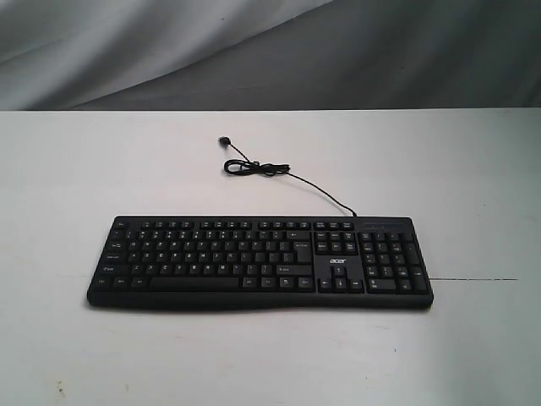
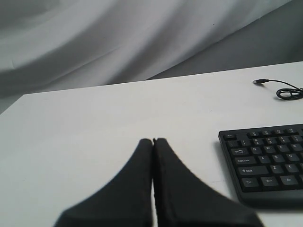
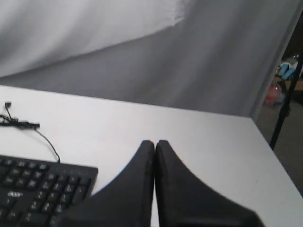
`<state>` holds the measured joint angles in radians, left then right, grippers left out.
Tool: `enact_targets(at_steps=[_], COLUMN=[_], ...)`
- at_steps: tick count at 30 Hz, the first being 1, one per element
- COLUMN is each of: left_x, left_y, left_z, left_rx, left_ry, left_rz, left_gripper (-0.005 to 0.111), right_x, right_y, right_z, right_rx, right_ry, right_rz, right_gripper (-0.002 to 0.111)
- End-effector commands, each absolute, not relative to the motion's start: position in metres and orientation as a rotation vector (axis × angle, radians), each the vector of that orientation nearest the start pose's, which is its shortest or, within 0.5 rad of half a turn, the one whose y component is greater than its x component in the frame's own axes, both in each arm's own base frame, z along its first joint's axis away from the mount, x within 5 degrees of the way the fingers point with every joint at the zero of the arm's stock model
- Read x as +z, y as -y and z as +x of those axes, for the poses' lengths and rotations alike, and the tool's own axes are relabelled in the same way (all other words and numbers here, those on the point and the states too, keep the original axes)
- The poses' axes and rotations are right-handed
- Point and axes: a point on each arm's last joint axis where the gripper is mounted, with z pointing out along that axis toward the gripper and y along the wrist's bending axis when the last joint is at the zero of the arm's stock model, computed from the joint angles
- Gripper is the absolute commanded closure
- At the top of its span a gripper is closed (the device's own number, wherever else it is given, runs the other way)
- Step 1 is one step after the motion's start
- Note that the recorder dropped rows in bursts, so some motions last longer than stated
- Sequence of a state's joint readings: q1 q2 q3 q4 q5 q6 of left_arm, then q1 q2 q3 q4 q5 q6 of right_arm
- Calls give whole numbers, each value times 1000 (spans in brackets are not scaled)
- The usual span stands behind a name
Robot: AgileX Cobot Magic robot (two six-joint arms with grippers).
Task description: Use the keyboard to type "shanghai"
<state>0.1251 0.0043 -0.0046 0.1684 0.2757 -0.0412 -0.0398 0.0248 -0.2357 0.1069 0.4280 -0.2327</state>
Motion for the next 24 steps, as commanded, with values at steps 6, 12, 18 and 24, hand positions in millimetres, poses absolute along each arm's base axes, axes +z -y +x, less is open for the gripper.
enact_targets(at_steps=[6,12,18,24], left_x=[189,189,189,189], left_y=[-10,-10,-10,-10], left_z=[54,54,54,54], left_rx=[208,208,208,208], left_ry=[-1750,-1750,-1750,-1750], left_rz=[-34,-34,-34,-34], left_gripper=[107,107,107,107], right_x=[328,336,322,298], right_y=[-2,-2,-7,-31], right_z=[73,98,113,140], right_rx=[-51,-35,118,227], right_ry=[-1732,-1816,-1978,-2170], right_rz=[-86,-85,-10,-189], right_gripper=[108,108,108,108])
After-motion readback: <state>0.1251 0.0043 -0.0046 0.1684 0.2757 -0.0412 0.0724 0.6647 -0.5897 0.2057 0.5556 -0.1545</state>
